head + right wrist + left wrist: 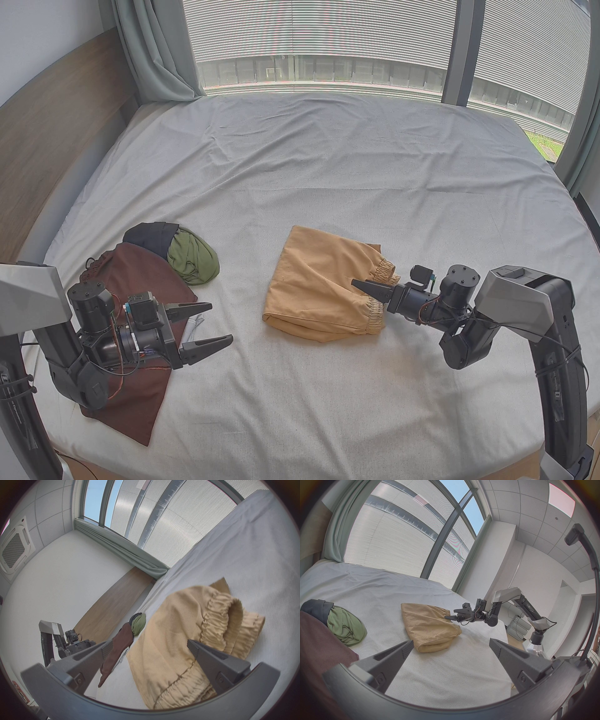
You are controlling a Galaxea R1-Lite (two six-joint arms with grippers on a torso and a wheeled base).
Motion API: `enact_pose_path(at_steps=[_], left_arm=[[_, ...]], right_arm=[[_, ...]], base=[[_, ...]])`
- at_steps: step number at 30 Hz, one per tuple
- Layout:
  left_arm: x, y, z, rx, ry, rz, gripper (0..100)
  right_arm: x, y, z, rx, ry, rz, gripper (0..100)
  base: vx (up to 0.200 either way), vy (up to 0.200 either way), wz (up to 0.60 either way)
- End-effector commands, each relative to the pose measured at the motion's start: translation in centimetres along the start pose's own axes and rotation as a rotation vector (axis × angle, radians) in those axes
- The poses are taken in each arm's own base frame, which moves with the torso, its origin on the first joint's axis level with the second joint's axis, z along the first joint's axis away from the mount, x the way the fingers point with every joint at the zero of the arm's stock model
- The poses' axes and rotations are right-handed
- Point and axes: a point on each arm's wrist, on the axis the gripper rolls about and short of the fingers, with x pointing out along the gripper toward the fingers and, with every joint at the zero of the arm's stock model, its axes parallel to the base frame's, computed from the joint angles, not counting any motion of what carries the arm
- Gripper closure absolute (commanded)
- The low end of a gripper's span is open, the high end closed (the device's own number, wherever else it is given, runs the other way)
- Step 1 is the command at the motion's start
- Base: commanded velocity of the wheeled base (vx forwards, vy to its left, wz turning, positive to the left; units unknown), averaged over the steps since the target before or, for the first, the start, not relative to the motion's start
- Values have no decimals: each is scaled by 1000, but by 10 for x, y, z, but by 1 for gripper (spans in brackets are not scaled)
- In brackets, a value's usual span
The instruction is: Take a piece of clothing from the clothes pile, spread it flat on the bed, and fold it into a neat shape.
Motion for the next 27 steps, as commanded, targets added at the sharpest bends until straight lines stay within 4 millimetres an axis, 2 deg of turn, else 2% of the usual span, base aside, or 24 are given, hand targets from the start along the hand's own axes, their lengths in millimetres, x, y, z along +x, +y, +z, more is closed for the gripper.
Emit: enact_pose_path(at_steps=[1,6,12,16,20,23,27], left_arm=[[-1,-5,6,15,-11,-8,0],[-1,-19,15,34,-20,-34,0],[-1,-32,17,37,-15,-66,0],[-9,-47,19,50,-9,-98,0],[-20,-60,25,62,-15,-141,0],[-27,-79,31,84,-26,-172,0],[-35,-117,35,109,-28,-268,0]], right_arm=[[-4,29,25,-33,-31,22,0],[-26,63,35,-66,-14,9,0],[-49,85,35,-134,6,-23,0],[-80,122,41,-195,5,-52,0],[-96,147,55,-248,-32,-37,0],[-111,173,62,-273,-56,-15,0],[-138,199,51,-306,-35,-11,0]], base=[[0,0,0],[0,0,0],[0,0,0],[0,0,0],[0,0,0],[0,0,0],[0,0,0]])
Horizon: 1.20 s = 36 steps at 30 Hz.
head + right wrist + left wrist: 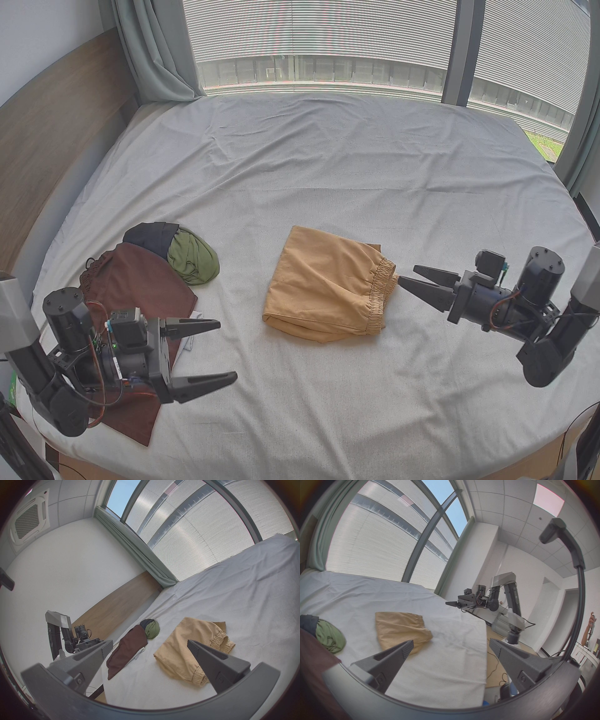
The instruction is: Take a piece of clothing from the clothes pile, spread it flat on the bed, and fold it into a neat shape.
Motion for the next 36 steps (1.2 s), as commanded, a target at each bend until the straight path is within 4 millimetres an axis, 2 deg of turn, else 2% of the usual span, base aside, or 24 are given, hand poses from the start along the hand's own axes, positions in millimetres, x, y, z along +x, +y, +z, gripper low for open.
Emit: enact_pose_path(at_steps=[1,4,5,7,11,17,21,25,30,33,35,36], left_arm=[[-8,-55,17,65,-25,-125,0],[-10,-72,22,91,-43,-173,0],[-10,-72,22,91,-43,-173,0],[-15,-89,25,113,-56,-212,0],[-21,-108,31,146,-83,-229,0],[-34,-131,41,170,-116,-254,0],[-48,-143,43,161,-120,-230,0],[-72,-158,40,145,-110,-201,0],[-97,-165,30,100,-100,0,0],[-115,-178,24,79,-136,114,0],[-120,-182,23,81,-156,131,0],[-127,-190,20,87,-187,156,0]], right_arm=[[-44,49,14,-96,-32,25,0],[-63,59,9,-154,-20,7,0],[-63,59,9,-154,-20,7,0],[-85,75,6,-191,-37,-29,0],[-107,92,10,-231,-91,-54,0],[-134,96,14,-366,-143,-151,0],[-147,108,20,-399,-187,-168,0],[-169,125,20,-425,-210,-209,0],[-194,149,8,-427,-219,-225,0],[-218,169,-12,-428,-226,-247,0],[-224,173,-19,-426,-225,-257,0],[-232,179,-29,-429,-229,-269,0]], base=[[0,0,0],[0,0,0],[0,0,0],[0,0,0],[0,0,0],[0,0,0],[0,0,0],[0,0,0],[0,0,0],[0,0,0],[0,0,0],[0,0,0]])
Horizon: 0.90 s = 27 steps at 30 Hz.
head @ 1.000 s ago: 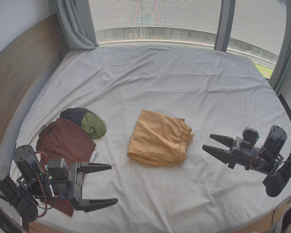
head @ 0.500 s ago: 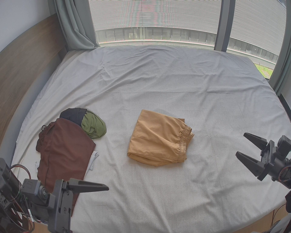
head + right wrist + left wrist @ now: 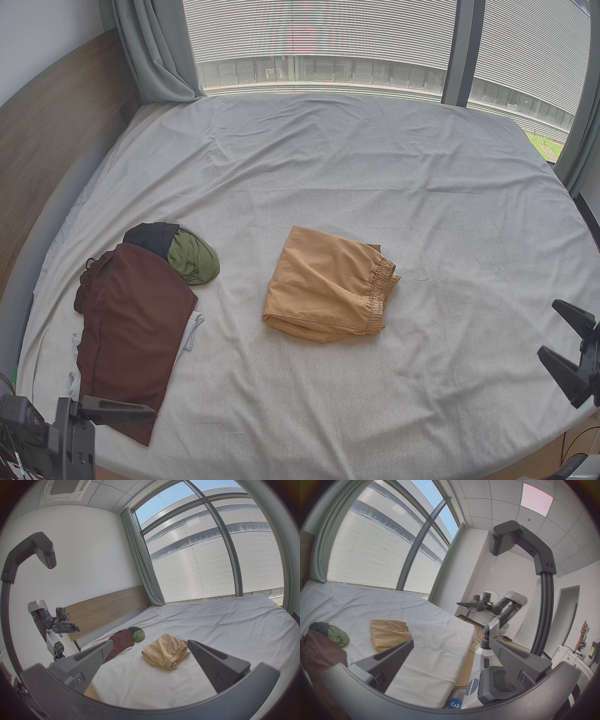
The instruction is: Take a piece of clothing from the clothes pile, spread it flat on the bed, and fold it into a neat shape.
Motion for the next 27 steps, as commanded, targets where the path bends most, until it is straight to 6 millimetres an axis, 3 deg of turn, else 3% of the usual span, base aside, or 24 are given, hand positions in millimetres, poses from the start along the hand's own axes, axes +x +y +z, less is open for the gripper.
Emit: enact_pose_path(at_steps=[1,7,12,15,20,27], left_arm=[[-43,-37,-7,59,-148,205,0],[-62,-65,-27,-10,-215,140,0],[-64,-72,-37,-10,-244,217,0],[-63,-71,-39,10,-250,279,0],[-62,-67,-42,55,-262,502,0],[-64,-65,-67,117,-141,821,0]], right_arm=[[-62,39,-15,-80,-108,-48,0],[-93,59,-49,-74,-121,-36,0],[-94,58,-59,-41,-80,-106,0],[-95,53,-63,-70,-53,-287,0],[-97,48,-71,-138,26,-507,0],[-98,46,-71,-163,33,-587,0]], base=[[0,0,0],[0,0,0],[0,0,0],[0,0,0],[0,0,0],[0,0,0]])
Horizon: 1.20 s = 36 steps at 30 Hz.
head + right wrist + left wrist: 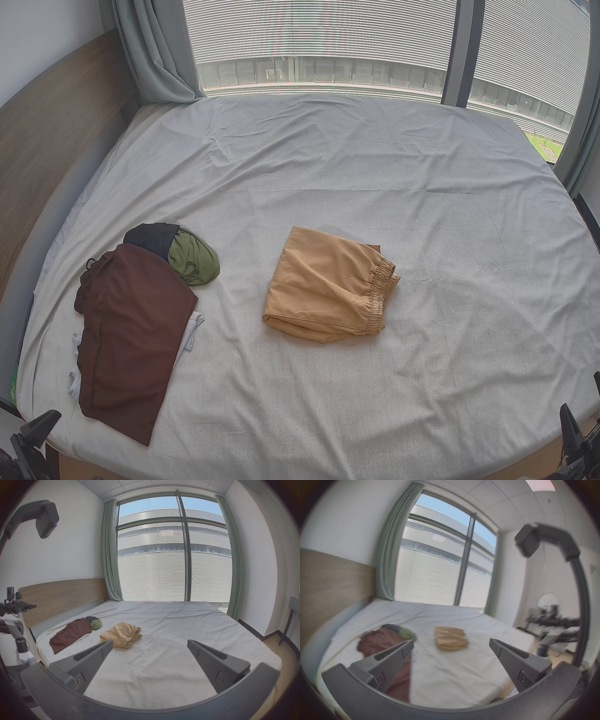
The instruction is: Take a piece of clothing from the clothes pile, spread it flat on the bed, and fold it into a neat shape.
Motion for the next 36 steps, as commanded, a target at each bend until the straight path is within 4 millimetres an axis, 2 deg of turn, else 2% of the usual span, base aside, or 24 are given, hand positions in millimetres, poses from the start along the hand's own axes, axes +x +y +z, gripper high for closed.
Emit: enact_pose_path(at_steps=[1,11,13,15,19,23,28,31,32,36], left_arm=[[-6,3,-19,115,48,257,0],[-8,8,-19,117,40,515,0],[-11,11,-26,106,110,655,0],[-10,11,-24,121,95,636,0],[-10,11,-25,119,97,619,0],[-10,11,-25,120,96,619,0],[-10,11,-25,120,96,619,0],[-10,11,-25,118,95,619,0],[-10,11,-25,118,95,619,0],[-10,11,-25,118,97,620,0]], right_arm=[[-2,-1,-7,-31,8,-83,0],[-2,-2,-8,-44,14,-121,0],[-2,0,-7,-42,7,-43,0],[-2,1,-7,-54,6,22,0],[-2,-2,-8,-68,17,-124,0],[-2,-3,-8,-1,13,-141,0],[-2,-4,-8,-1,11,-204,0],[-2,-2,-7,-12,7,-118,0],[-2,1,-8,-31,16,6,0],[-2,0,-9,-88,21,-11,0]], base=[[0,0,0],[0,0,0],[0,0,0],[0,0,0],[0,0,0],[0,0,0],[0,0,0],[0,0,0],[0,0,0],[0,0,0]])
